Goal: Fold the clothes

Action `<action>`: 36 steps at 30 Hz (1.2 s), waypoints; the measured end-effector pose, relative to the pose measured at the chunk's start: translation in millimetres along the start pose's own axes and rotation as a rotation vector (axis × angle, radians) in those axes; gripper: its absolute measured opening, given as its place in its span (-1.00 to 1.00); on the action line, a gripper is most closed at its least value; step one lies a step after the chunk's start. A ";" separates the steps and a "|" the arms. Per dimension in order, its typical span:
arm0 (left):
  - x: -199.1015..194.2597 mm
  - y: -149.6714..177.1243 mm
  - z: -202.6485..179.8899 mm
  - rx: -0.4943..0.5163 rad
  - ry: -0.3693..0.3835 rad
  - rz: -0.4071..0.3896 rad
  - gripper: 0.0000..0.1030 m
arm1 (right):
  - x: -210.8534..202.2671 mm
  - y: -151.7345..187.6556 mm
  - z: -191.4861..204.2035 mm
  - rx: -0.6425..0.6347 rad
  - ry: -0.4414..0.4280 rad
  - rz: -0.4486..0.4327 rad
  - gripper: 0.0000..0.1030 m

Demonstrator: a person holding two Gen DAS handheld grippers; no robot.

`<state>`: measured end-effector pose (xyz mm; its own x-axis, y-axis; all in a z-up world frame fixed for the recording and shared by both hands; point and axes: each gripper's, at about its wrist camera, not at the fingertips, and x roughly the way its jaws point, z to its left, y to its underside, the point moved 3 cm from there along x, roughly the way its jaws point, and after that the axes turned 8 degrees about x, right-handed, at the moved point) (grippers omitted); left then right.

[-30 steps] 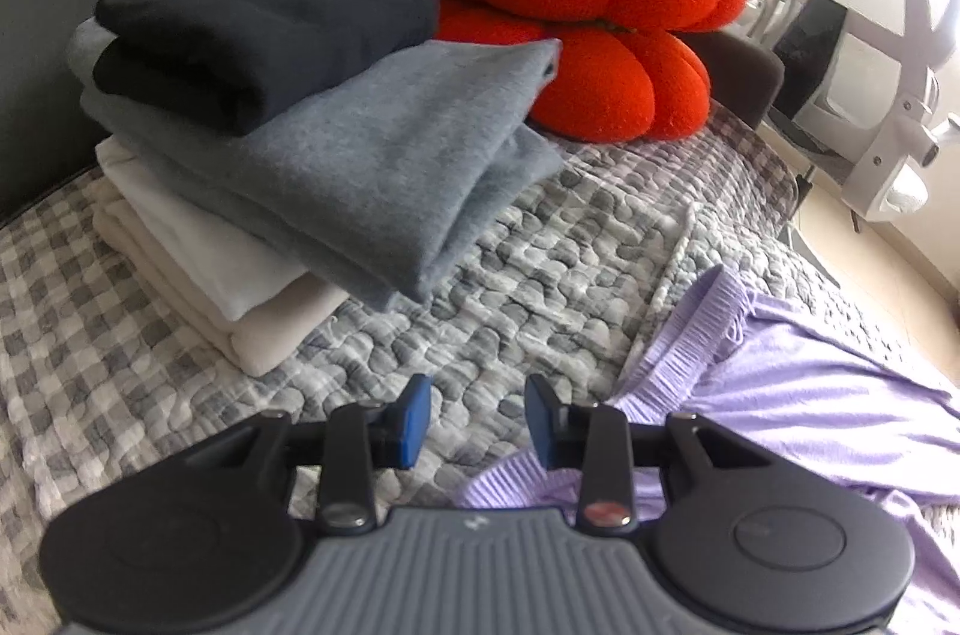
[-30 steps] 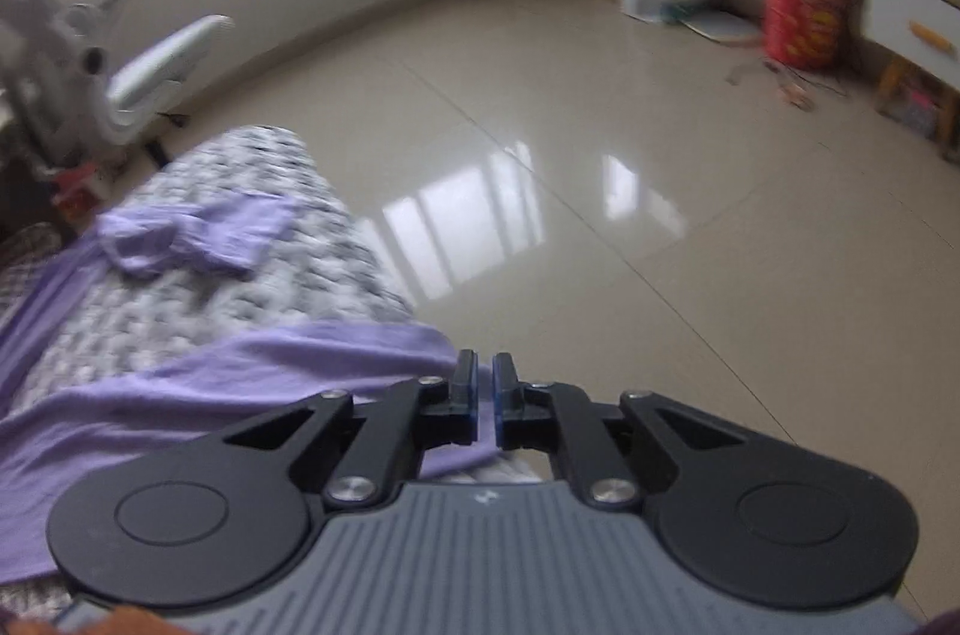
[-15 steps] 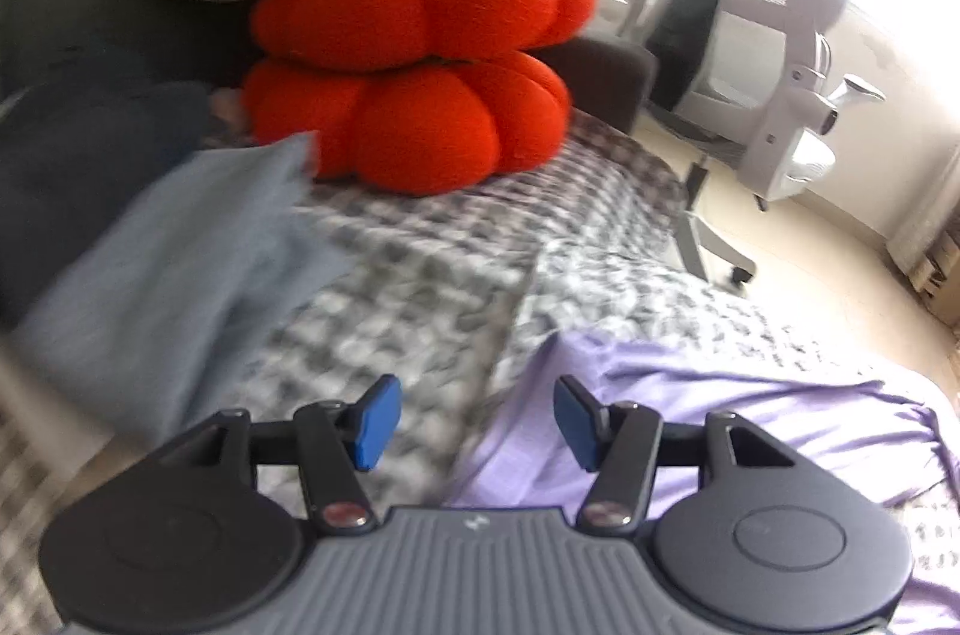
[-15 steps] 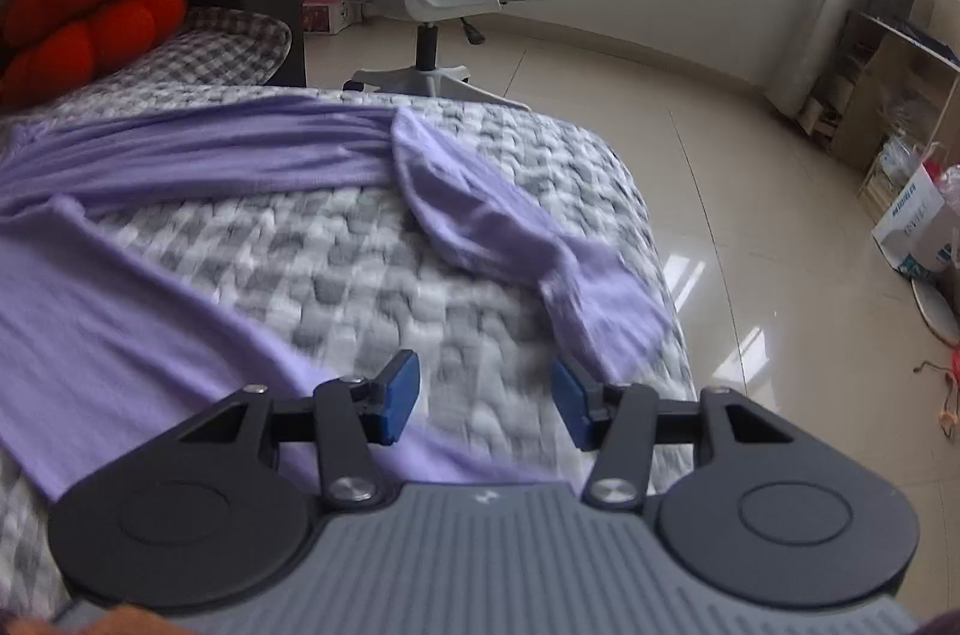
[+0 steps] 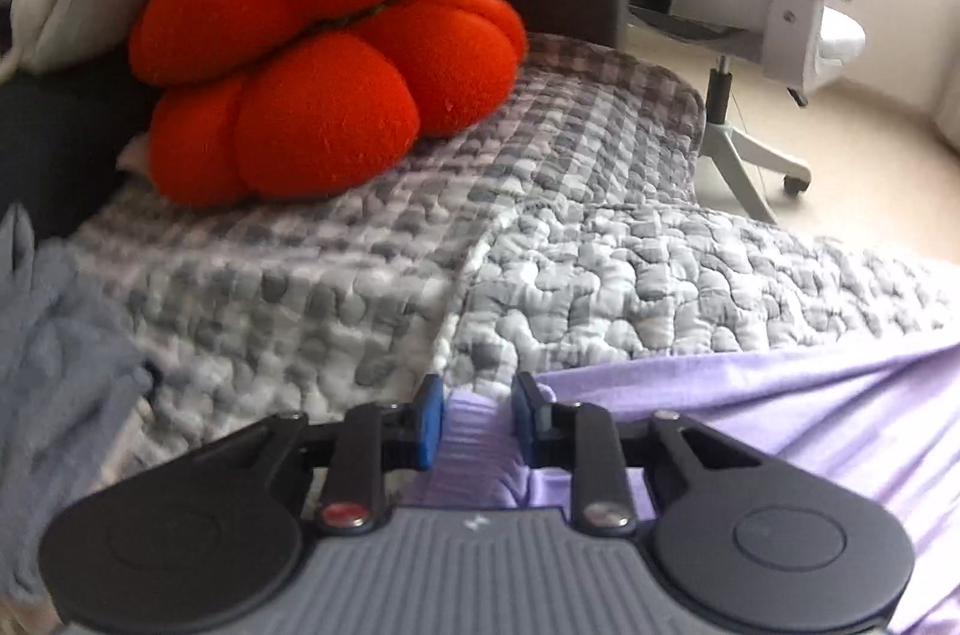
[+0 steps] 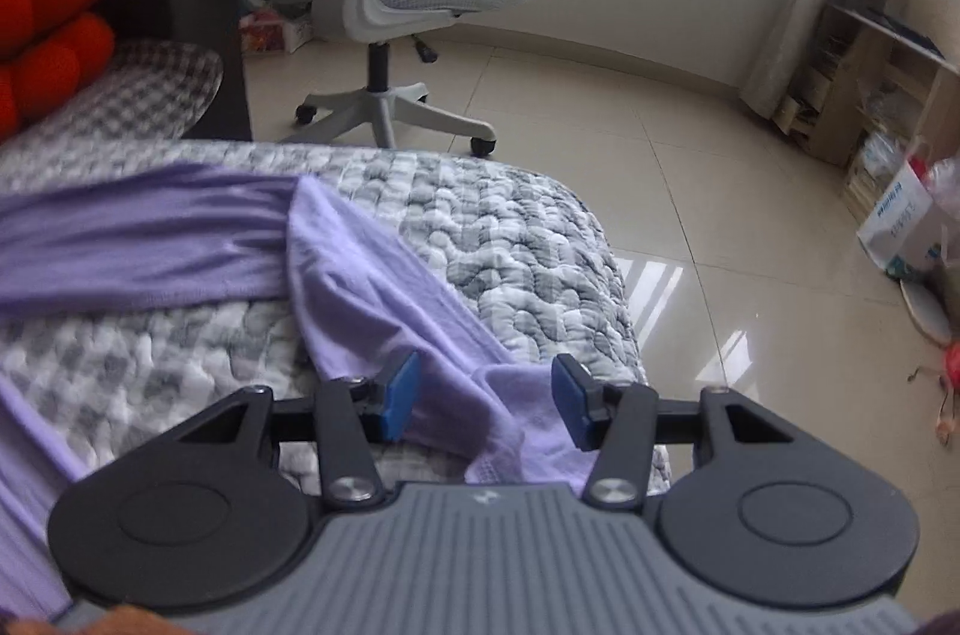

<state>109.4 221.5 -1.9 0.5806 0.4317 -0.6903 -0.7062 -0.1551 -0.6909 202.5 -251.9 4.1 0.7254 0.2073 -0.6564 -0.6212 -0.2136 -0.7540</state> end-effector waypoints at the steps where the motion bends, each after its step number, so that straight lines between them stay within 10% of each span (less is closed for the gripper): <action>1: -3.3 -2.7 2.7 0.002 -0.007 -0.018 -0.55 | -3.4 1.4 2.9 -0.038 -0.006 -0.016 0.03; 7: -10.8 -10.9 17.9 -0.034 -0.023 -0.074 -0.56 | -17.9 8.1 15.0 -0.213 -0.155 -0.050 0.03; 12: -12.0 -14.6 30.4 -0.082 -0.028 -0.100 -0.57 | -10.0 12.6 1.3 -0.194 -0.132 0.007 0.02; 16: -14.4 -19.4 36.1 -0.098 -0.056 -0.129 -0.57 | -5.6 8.6 -16.3 -0.110 -0.085 0.007 -0.65; 21: -14.5 -28.1 40.2 -0.111 -0.108 -0.159 -0.58 | 0.6 -1.8 -40.9 0.042 0.026 -0.033 -0.65; 36: 8.7 -24.1 76.3 -0.226 -0.181 -0.120 -0.58 | -14.5 8.8 -37.2 -0.113 -0.032 -0.053 0.17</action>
<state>100.6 296.7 25.2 0.5581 0.6071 -0.5657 -0.5172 -0.2786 -0.8093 197.6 -292.3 7.9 0.7455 0.2507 -0.6175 -0.5436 -0.3074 -0.7810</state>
